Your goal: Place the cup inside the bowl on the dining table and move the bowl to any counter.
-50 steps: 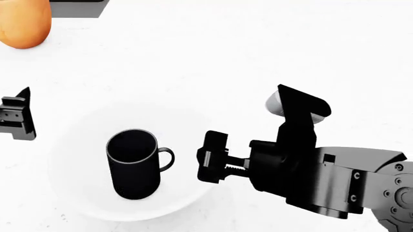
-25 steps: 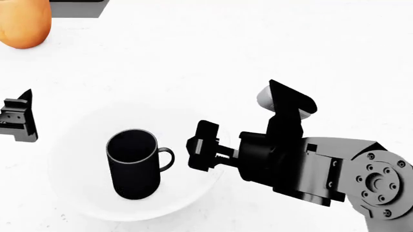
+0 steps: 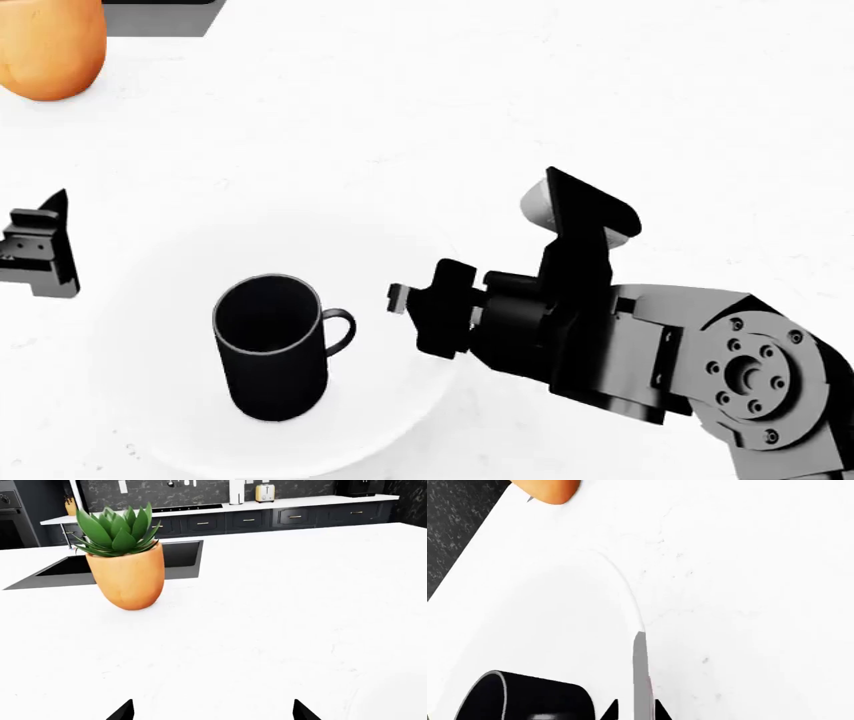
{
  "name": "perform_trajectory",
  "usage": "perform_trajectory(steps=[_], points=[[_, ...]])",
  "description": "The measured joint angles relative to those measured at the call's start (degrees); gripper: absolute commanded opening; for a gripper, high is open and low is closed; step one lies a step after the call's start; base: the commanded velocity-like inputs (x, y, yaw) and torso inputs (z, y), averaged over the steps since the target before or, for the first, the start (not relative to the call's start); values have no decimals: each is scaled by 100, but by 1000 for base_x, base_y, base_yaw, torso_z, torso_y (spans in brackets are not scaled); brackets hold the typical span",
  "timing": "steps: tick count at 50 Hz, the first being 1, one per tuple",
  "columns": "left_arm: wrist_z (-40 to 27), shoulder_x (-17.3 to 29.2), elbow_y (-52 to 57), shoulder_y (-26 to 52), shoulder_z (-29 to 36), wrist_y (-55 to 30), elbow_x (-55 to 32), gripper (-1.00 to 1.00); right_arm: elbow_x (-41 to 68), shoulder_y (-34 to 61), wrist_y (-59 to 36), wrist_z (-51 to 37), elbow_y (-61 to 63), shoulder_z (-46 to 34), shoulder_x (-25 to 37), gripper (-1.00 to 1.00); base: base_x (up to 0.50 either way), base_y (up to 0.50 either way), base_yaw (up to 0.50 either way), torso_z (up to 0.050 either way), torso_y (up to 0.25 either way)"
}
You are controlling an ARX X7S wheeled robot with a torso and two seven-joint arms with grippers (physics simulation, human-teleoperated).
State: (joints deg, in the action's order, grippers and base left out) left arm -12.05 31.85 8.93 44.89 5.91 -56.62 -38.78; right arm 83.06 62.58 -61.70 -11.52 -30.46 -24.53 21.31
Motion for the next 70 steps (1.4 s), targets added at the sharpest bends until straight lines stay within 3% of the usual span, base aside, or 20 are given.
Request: perform_trajectory(steps=[23, 45, 58, 70], points=[[20, 17, -47, -6, 45, 54, 6, 100, 147, -149, 489, -255, 75, 402, 54, -100, 0, 0, 0, 0, 0], [-26, -68, -116, -62, 135, 168, 68, 100, 363, -475, 932, -498, 979, 1003, 615, -100, -2, 0, 0, 0, 0], [-15, -73, -169, -83, 150, 223, 75, 100, 508, -490, 843, -828, 1220, 1124, 876, -100, -475, -12, 0, 0, 1], [-13, -55, -180, -93, 153, 235, 70, 100, 630, -560, 865, -935, 1369, 1188, 983, -100, -313, -465, 0, 0, 0]])
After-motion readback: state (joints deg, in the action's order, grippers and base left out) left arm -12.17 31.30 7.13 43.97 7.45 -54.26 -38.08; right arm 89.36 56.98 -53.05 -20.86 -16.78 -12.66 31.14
